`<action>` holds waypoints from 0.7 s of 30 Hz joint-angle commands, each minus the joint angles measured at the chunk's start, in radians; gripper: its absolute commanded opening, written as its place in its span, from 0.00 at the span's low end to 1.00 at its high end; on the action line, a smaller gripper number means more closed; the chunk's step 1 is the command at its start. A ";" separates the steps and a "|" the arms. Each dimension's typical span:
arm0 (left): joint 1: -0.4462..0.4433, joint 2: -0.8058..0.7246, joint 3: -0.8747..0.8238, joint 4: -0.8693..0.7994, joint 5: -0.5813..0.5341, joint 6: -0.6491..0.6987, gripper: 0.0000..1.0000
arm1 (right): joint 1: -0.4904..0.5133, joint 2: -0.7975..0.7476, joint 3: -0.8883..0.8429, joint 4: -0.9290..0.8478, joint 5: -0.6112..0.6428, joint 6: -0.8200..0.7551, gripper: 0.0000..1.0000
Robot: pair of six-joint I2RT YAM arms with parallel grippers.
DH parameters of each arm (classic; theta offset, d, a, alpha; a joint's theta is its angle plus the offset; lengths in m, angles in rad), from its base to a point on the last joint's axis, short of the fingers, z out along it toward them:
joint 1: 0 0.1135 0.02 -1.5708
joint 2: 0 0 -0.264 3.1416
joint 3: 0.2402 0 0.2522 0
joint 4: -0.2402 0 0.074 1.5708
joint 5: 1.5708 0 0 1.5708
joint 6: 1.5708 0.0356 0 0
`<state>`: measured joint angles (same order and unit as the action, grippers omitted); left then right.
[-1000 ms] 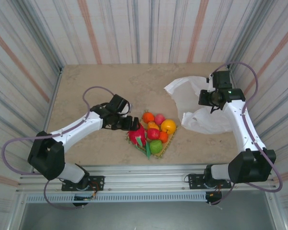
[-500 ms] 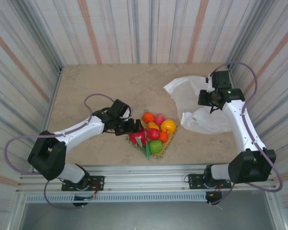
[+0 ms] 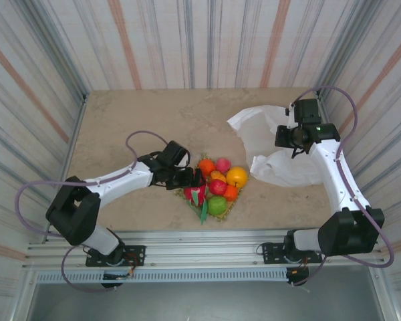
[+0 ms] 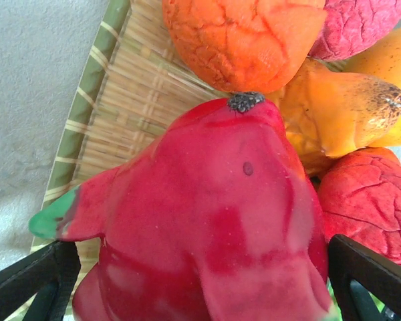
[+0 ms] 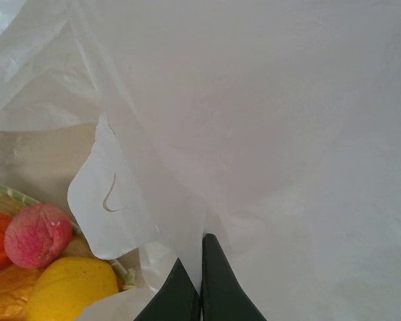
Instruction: Place the fruits into the plastic bag
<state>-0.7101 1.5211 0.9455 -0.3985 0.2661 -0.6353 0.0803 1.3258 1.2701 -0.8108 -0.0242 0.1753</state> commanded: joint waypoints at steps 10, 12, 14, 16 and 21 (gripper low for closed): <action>-0.021 0.026 0.035 -0.088 -0.113 0.042 0.99 | 0.007 0.015 -0.013 0.003 -0.001 0.000 0.00; -0.024 0.036 0.042 -0.095 -0.118 0.047 0.99 | 0.009 0.017 -0.010 0.002 -0.002 0.000 0.00; -0.031 0.046 0.047 -0.095 -0.112 0.046 0.99 | 0.009 0.019 -0.010 0.003 -0.002 0.000 0.00; -0.046 0.048 0.056 -0.100 -0.125 0.046 0.99 | 0.009 0.021 -0.010 0.003 -0.002 0.000 0.00; -0.059 0.041 0.056 -0.107 -0.155 0.036 0.99 | 0.011 0.023 -0.012 0.004 -0.001 0.001 0.00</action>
<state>-0.7643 1.5486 0.9951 -0.4374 0.1719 -0.6132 0.0814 1.3388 1.2598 -0.8082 -0.0242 0.1753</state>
